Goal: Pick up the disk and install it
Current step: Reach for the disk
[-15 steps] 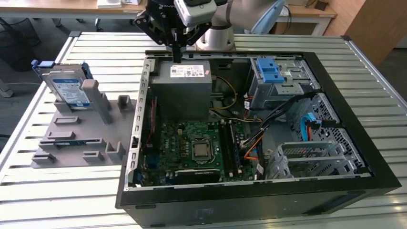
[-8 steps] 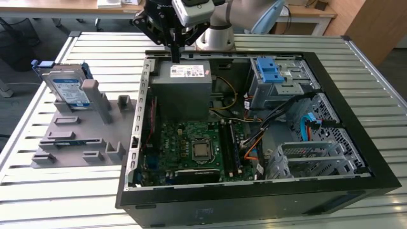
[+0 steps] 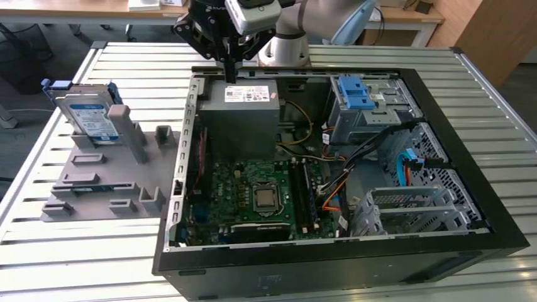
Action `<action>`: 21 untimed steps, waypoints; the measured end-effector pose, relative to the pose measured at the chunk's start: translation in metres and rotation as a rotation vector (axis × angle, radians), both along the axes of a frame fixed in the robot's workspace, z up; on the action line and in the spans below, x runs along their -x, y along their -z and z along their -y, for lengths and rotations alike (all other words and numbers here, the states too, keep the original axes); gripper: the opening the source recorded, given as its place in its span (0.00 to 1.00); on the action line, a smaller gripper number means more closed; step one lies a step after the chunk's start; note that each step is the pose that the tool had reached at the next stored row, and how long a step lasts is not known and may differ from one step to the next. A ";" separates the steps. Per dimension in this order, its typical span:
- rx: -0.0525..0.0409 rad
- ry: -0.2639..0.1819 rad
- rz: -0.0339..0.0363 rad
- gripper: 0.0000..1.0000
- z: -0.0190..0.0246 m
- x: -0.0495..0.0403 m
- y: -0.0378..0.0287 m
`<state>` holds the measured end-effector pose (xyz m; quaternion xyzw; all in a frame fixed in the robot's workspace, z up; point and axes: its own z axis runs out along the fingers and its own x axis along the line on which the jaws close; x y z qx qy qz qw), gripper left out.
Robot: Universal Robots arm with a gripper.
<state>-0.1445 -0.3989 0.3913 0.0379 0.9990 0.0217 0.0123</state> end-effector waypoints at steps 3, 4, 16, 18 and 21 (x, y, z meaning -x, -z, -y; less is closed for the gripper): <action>0.0000 0.000 0.0000 0.11 0.0000 0.0008 0.0000; 0.0000 0.000 0.0000 0.11 0.0000 0.0011 0.0001; 0.0000 0.000 0.0000 0.11 -0.0001 0.0042 0.0002; 0.0000 0.000 0.0000 0.11 -0.0001 0.0046 0.0003; 0.0000 0.000 0.0000 0.11 -0.0002 0.0054 0.0003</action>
